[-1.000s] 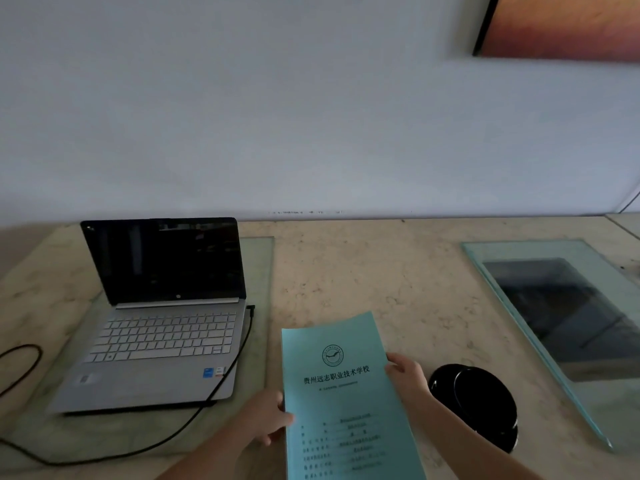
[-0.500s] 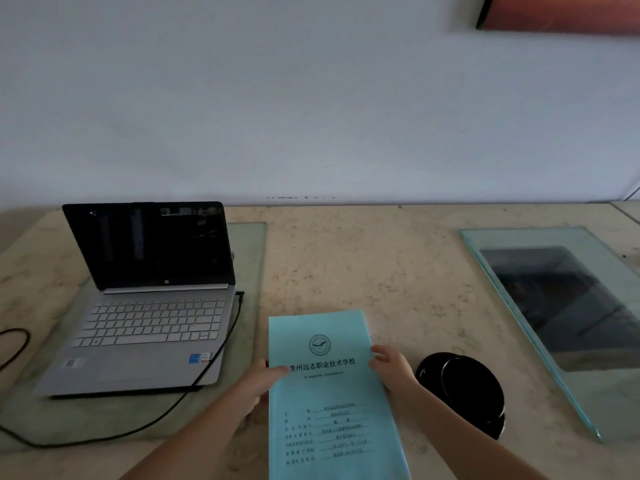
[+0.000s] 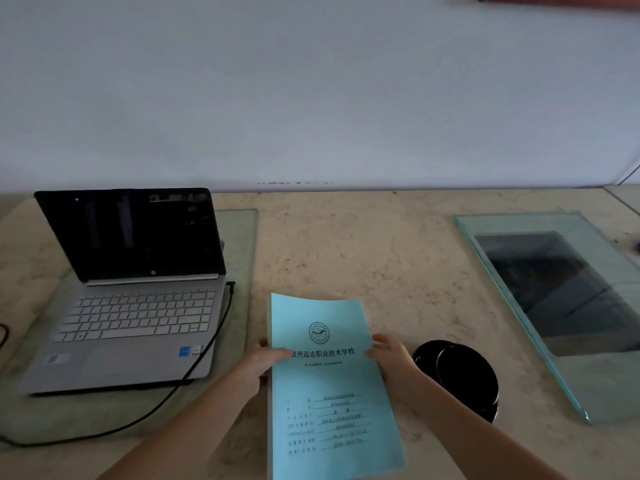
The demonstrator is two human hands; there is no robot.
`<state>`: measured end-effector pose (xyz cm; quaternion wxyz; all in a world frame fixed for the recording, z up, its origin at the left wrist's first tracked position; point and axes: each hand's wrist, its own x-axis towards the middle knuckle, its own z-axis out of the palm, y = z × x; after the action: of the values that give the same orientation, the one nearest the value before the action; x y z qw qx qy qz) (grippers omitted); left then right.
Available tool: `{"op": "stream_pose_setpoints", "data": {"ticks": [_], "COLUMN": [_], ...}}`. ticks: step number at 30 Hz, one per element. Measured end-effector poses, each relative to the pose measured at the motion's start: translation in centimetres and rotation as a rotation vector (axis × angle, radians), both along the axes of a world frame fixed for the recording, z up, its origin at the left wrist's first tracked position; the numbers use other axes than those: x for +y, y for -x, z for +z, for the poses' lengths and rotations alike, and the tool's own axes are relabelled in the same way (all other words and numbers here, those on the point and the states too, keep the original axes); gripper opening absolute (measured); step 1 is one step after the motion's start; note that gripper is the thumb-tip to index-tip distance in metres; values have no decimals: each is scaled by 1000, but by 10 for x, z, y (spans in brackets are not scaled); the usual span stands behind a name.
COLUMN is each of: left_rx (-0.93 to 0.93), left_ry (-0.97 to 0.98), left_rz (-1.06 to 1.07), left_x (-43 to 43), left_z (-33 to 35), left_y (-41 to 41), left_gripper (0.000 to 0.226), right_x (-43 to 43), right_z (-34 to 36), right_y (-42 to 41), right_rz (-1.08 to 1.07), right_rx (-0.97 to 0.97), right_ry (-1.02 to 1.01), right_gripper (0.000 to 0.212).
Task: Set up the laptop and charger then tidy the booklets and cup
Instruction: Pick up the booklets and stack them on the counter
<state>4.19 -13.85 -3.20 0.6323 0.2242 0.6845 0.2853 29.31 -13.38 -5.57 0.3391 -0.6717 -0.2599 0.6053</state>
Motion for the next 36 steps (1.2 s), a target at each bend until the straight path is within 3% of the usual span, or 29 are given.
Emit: {"op": "stream_pose_setpoints", "data": {"ticks": [3,7,13,16,22,30,36], "left_rx": [-32,-132,-213,-210,-105,3,44], "left_ry": [-71,-161,-366,-450,-511,-454,-442], "left_rz": [-95,-186,-360,-351,-368,-333,-149], "left_x": [10,28,52,62,75,74,74], "left_z": [13,44,99,114,129,132,114], "left_y": [-5,-11,5,19,38,48,45], "left_gripper": [22,31,55,54,42,41,38], "right_x": [-2,4,34,48,56,54,54], "right_z": [3,16,62,85,122,122,123], "right_y": [0,-7,-6,0,11,23,38], "right_rz": [-23,20,83,23,65,130,147], "right_rx": [19,102,144,117,-14,-16,10], "right_ry": [-16,-30,-165,-313,-535,-560,-588], "right_gripper": [39,64,39,21,28,30,35]}}
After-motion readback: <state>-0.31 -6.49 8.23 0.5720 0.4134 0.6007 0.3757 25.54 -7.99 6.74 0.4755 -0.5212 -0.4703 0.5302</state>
